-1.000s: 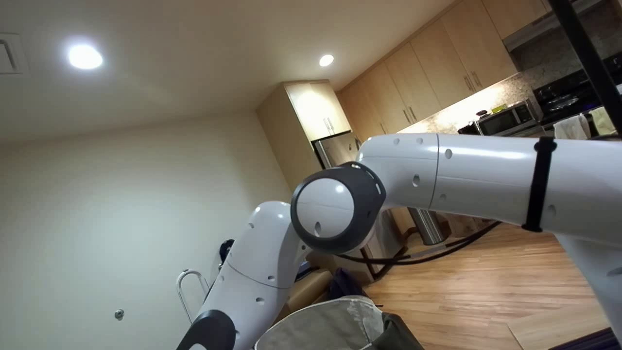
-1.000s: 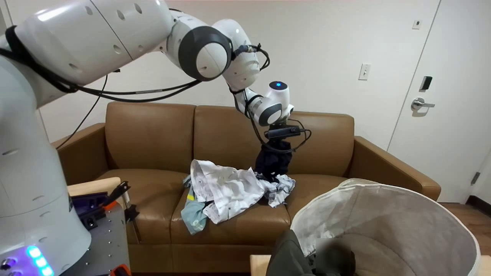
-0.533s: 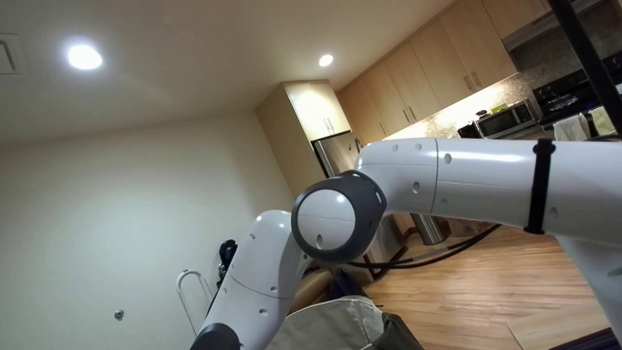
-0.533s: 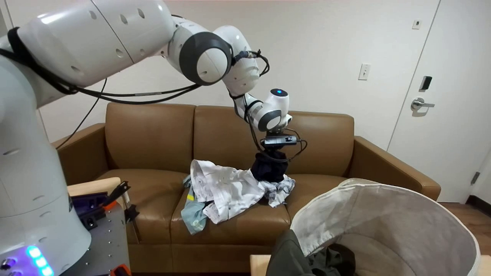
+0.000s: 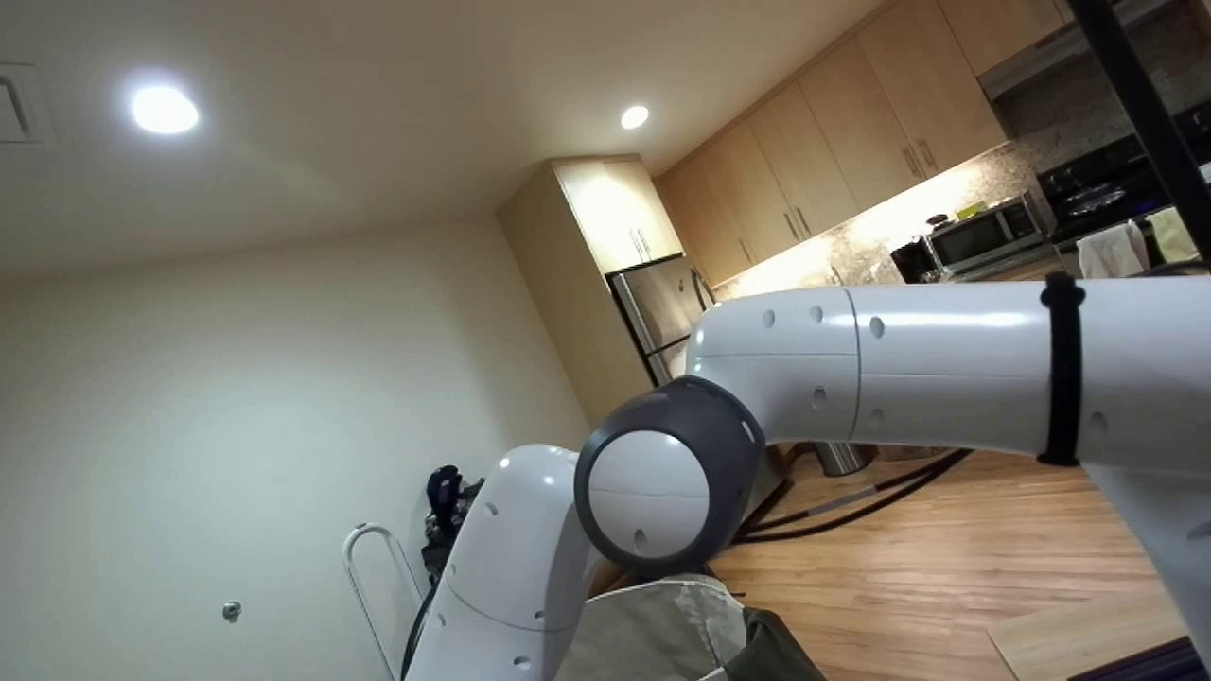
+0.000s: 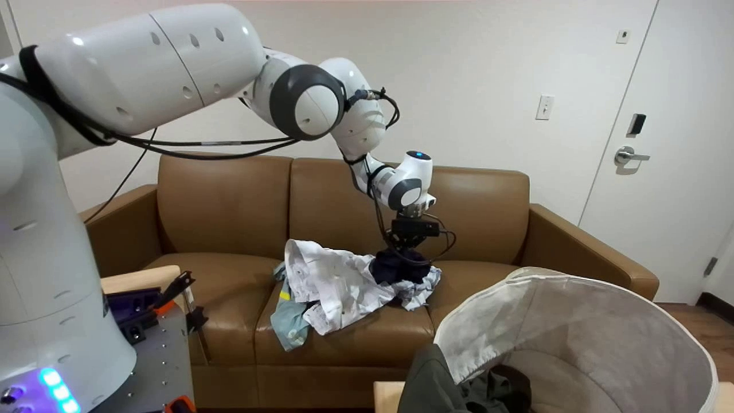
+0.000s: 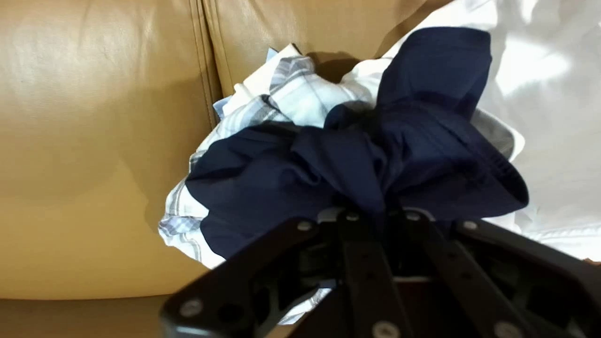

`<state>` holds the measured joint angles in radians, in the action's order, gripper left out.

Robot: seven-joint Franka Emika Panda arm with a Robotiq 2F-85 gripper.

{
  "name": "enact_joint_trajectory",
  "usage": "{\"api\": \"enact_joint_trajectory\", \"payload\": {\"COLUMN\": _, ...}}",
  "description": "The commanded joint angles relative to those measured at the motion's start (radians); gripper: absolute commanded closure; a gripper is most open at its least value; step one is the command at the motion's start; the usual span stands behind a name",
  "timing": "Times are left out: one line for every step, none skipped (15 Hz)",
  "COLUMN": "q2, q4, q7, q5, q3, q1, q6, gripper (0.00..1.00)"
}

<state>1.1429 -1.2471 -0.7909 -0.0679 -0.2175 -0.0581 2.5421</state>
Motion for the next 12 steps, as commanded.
{"api": "enact_joint_trajectory", "payload": {"q2": 0.014, "q4": 0.019, "q7": 0.01, "q5": -0.011, "q3": -0.005, "q1": -0.001, "q6": -0.004, "gripper": 0.89}}
{"api": "enact_joint_trajectory", "payload": {"q2": 0.019, "q4": 0.024, "q7": 0.011, "q5": -0.012, "q3": -0.004, "q1": -0.004, "q6": -0.004, "gripper": 0.92}}
{"api": "enact_joint_trajectory", "payload": {"q2": 0.034, "q4": 0.044, "q7": 0.012, "q5": -0.039, "q3": 0.025, "q1": -0.026, "q6": -0.021, "gripper": 0.92}}
{"api": "enact_joint_trajectory", "payload": {"q2": 0.042, "q4": 0.053, "q7": 0.007, "q5": -0.053, "q3": 0.034, "q1": -0.033, "q6": -0.035, "gripper": 0.92}}
{"api": "enact_joint_trajectory", "payload": {"q2": 0.053, "q4": 0.062, "q7": 0.013, "q5": -0.072, "q3": 0.054, "q1": -0.044, "q6": -0.061, "gripper": 0.93}}
{"api": "enact_joint_trajectory", "payload": {"q2": 0.061, "q4": 0.064, "q7": 0.018, "q5": -0.08, "q3": 0.064, "q1": -0.049, "q6": -0.081, "gripper": 0.93}}
{"api": "enact_joint_trajectory", "payload": {"q2": 0.075, "q4": 0.073, "q7": 0.012, "q5": -0.079, "q3": 0.063, "q1": -0.048, "q6": -0.118, "gripper": 0.93}}
{"api": "enact_joint_trajectory", "payload": {"q2": 0.087, "q4": 0.082, "q7": 0.011, "q5": -0.083, "q3": 0.069, "q1": -0.053, "q6": -0.138, "gripper": 0.93}}
{"api": "enact_joint_trajectory", "payload": {"q2": 0.107, "q4": 0.1, "q7": 0.002, "q5": -0.076, "q3": 0.057, "q1": -0.049, "q6": -0.144, "gripper": 0.93}}
{"api": "enact_joint_trajectory", "payload": {"q2": 0.119, "q4": 0.113, "q7": 0.001, "q5": -0.076, "q3": 0.055, "q1": -0.05, "q6": -0.144, "gripper": 0.92}}
{"api": "enact_joint_trajectory", "payload": {"q2": 0.136, "q4": 0.133, "q7": -0.006, "q5": -0.07, "q3": 0.044, "q1": -0.047, "q6": -0.127, "gripper": 0.64}}
{"api": "enact_joint_trajectory", "payload": {"q2": 0.147, "q4": 0.149, "q7": -0.005, "q5": -0.067, "q3": 0.041, "q1": -0.049, "q6": -0.12, "gripper": 0.64}}
